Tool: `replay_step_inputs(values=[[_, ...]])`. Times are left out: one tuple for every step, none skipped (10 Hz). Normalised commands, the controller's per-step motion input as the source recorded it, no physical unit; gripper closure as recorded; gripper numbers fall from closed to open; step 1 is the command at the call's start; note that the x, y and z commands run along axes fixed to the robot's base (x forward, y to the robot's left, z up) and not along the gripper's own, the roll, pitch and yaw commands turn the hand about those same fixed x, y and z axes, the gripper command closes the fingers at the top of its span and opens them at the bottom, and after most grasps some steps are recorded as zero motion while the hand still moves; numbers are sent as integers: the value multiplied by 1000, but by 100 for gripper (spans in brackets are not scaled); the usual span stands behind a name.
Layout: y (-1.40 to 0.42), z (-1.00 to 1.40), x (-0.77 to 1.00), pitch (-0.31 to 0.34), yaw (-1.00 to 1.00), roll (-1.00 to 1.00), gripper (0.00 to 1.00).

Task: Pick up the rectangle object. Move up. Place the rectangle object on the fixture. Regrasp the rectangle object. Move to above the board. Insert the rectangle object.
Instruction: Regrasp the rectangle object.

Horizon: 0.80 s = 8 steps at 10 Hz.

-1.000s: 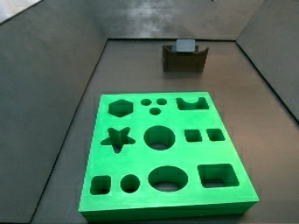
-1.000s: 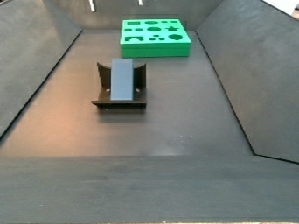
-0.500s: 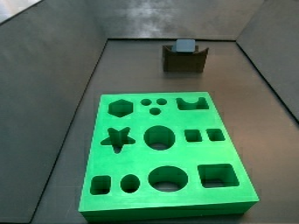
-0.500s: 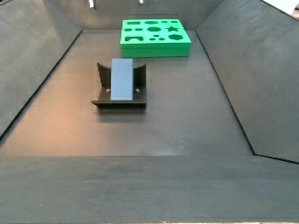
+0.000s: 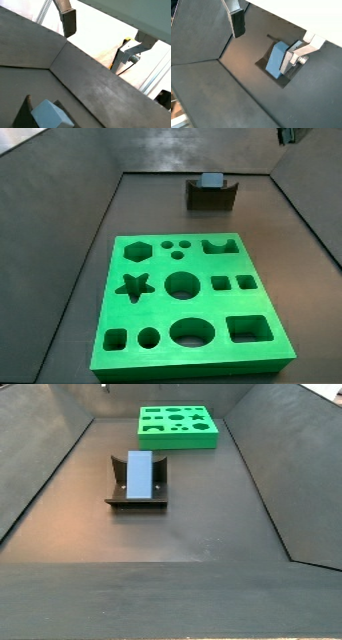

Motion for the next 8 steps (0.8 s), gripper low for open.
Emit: replay_step_inputs(values=[[-25, -7, 82, 133, 99, 320, 0], [-23, -2, 72, 118, 121, 230, 0], [77, -1000, 29, 52, 231, 245, 0], [76, -1000, 32, 30, 240, 225, 0], [72, -1000, 41, 3, 229, 212, 0], [60, -1000, 58, -57, 181, 151, 0], [58, -1000, 67, -80, 162, 127, 0], [54, -1000, 76, -120, 114, 95, 0]])
